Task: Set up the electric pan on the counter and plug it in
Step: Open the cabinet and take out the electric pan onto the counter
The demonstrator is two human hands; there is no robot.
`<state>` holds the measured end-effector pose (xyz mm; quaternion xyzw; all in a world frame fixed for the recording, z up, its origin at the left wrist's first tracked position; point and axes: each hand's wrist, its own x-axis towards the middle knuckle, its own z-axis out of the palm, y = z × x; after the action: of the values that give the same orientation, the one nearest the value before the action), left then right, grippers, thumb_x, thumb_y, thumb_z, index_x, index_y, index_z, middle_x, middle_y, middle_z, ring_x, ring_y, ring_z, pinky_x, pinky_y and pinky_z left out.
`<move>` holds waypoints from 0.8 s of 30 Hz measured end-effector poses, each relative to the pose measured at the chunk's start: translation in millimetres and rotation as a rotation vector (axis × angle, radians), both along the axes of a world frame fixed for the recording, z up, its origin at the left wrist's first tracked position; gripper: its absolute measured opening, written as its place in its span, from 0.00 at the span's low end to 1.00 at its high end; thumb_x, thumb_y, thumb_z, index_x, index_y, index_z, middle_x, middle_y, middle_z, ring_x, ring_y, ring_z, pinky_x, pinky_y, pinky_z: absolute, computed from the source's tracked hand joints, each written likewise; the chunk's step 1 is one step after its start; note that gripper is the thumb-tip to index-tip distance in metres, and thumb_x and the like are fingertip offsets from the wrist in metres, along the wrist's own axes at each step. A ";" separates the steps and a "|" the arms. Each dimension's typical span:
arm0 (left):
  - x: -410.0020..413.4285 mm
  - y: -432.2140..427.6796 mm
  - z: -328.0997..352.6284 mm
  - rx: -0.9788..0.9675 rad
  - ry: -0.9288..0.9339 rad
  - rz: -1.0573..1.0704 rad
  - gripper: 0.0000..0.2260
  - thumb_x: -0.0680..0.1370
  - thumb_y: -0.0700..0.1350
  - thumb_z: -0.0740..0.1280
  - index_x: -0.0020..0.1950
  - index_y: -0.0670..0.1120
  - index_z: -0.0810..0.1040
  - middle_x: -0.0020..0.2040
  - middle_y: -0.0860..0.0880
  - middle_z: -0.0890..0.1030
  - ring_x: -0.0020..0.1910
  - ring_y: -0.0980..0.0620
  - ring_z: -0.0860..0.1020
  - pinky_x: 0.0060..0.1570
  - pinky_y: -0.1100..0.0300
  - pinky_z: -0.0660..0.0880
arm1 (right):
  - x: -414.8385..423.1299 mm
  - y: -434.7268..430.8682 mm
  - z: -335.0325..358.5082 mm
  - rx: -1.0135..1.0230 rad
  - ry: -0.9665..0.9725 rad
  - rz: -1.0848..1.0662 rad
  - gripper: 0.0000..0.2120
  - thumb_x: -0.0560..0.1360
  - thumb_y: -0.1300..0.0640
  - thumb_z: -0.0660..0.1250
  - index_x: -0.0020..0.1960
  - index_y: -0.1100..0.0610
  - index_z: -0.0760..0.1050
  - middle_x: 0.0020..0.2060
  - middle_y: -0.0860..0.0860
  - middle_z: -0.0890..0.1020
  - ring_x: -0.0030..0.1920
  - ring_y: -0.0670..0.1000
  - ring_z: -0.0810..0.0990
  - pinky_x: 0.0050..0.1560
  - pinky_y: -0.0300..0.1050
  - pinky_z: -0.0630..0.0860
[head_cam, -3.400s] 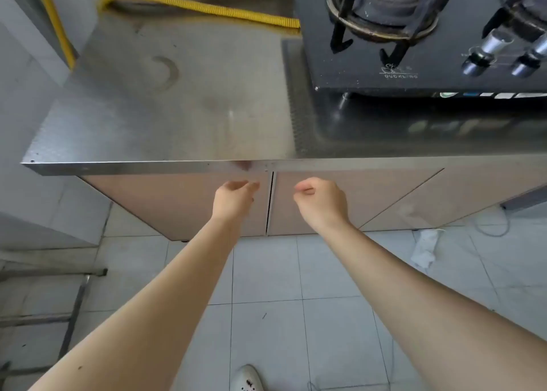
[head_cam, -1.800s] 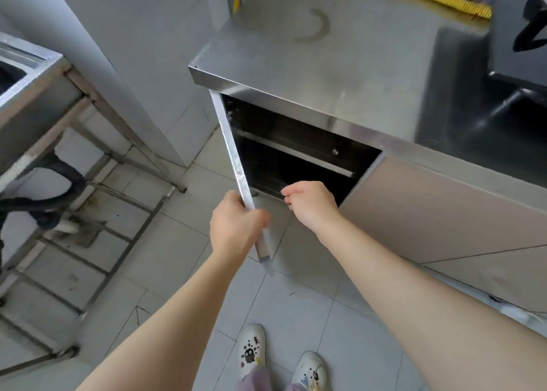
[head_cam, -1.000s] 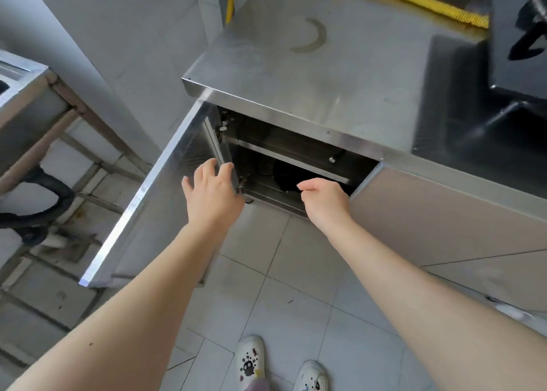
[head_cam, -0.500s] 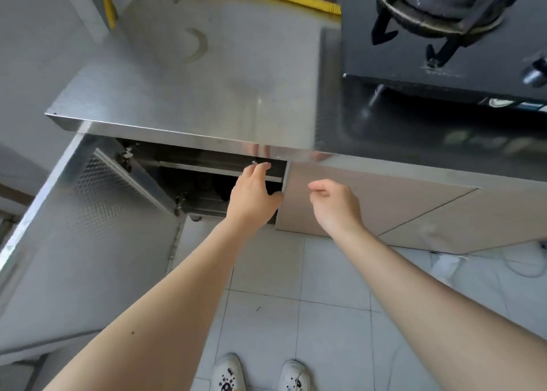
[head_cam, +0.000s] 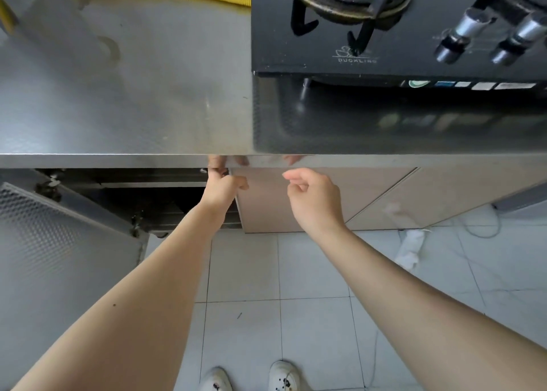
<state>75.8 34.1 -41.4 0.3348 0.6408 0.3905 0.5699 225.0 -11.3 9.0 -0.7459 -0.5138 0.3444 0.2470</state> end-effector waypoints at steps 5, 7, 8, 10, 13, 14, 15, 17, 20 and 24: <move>-2.4 0.5 -7.3 0.016 -0.017 -0.045 0.27 0.61 0.34 0.60 0.60 0.47 0.71 0.52 0.52 0.76 0.49 0.54 0.71 0.45 0.66 0.67 | -4.8 0.7 -3.0 0.033 -0.008 0.007 0.18 0.75 0.64 0.59 0.58 0.52 0.80 0.56 0.48 0.83 0.57 0.48 0.79 0.55 0.38 0.73; -2.7 1.5 -10.7 0.022 -0.005 -0.028 0.22 0.65 0.32 0.59 0.57 0.48 0.70 0.52 0.51 0.75 0.49 0.52 0.70 0.45 0.65 0.66 | -2.8 -0.4 -4.2 0.045 -0.014 -0.007 0.17 0.76 0.64 0.58 0.58 0.52 0.80 0.56 0.48 0.83 0.58 0.48 0.79 0.56 0.39 0.74; -1.3 1.7 -10.3 0.013 -0.010 -0.015 0.20 0.68 0.31 0.58 0.56 0.48 0.68 0.52 0.51 0.74 0.50 0.52 0.70 0.45 0.65 0.65 | -1.2 -0.5 -4.3 0.055 -0.017 -0.016 0.17 0.76 0.64 0.58 0.58 0.52 0.80 0.57 0.47 0.82 0.58 0.48 0.79 0.57 0.40 0.74; -0.5 0.9 -11.6 -0.027 -0.019 0.013 0.17 0.71 0.35 0.58 0.57 0.48 0.65 0.56 0.50 0.73 0.54 0.52 0.69 0.48 0.63 0.63 | 2.7 -0.7 -3.0 0.087 -0.028 -0.030 0.16 0.76 0.63 0.58 0.58 0.52 0.80 0.57 0.47 0.82 0.58 0.48 0.79 0.57 0.40 0.74; -7.7 -7.9 -17.7 -0.104 0.045 -0.045 0.21 0.68 0.53 0.60 0.60 0.51 0.65 0.62 0.50 0.72 0.63 0.50 0.69 0.56 0.56 0.61 | 8.3 -1.7 -0.2 0.140 -0.061 -0.030 0.16 0.77 0.63 0.59 0.58 0.52 0.80 0.57 0.46 0.82 0.58 0.48 0.78 0.56 0.40 0.72; -11.4 -13.5 -17.7 -0.110 0.082 -0.063 0.22 0.67 0.56 0.60 0.59 0.52 0.67 0.62 0.50 0.74 0.63 0.49 0.71 0.58 0.55 0.62 | 9.8 -2.6 0.2 0.154 -0.073 -0.027 0.16 0.77 0.63 0.59 0.58 0.52 0.80 0.57 0.46 0.82 0.58 0.48 0.78 0.55 0.39 0.71; -15.8 -19.3 -18.1 -0.100 0.112 -0.080 0.21 0.66 0.58 0.61 0.57 0.52 0.70 0.60 0.49 0.76 0.63 0.48 0.73 0.61 0.54 0.65 | 11.5 -3.6 0.3 0.166 -0.089 -0.022 0.16 0.77 0.63 0.59 0.58 0.52 0.79 0.57 0.47 0.82 0.58 0.49 0.78 0.53 0.39 0.70; -23.3 -31.5 -12.7 -0.100 0.141 -0.145 0.20 0.67 0.58 0.61 0.54 0.49 0.75 0.54 0.48 0.81 0.59 0.48 0.78 0.67 0.50 0.68 | 12.7 -7.6 -0.2 0.181 -0.122 0.003 0.16 0.76 0.63 0.59 0.58 0.52 0.79 0.57 0.47 0.81 0.57 0.50 0.77 0.51 0.39 0.69; -27.5 -47.5 -4.5 -0.171 0.166 -0.245 0.14 0.75 0.56 0.62 0.49 0.47 0.79 0.41 0.49 0.84 0.49 0.48 0.82 0.67 0.49 0.69 | 11.7 -17.7 -5.0 0.176 -0.242 0.118 0.15 0.77 0.62 0.60 0.60 0.52 0.78 0.58 0.47 0.80 0.59 0.50 0.76 0.53 0.42 0.72; -8.0 -68.2 4.0 -0.331 0.289 -0.465 0.08 0.78 0.47 0.65 0.49 0.44 0.80 0.40 0.48 0.82 0.41 0.51 0.81 0.57 0.56 0.77 | 16.5 -33.4 -16.5 0.094 -0.445 0.265 0.13 0.79 0.53 0.59 0.57 0.52 0.80 0.49 0.51 0.85 0.52 0.54 0.80 0.60 0.47 0.72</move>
<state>67.8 -34.1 -37.4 0.4271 0.6761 0.0885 0.5938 241.5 -44.7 -7.5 -0.7171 -0.6643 0.1769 0.1149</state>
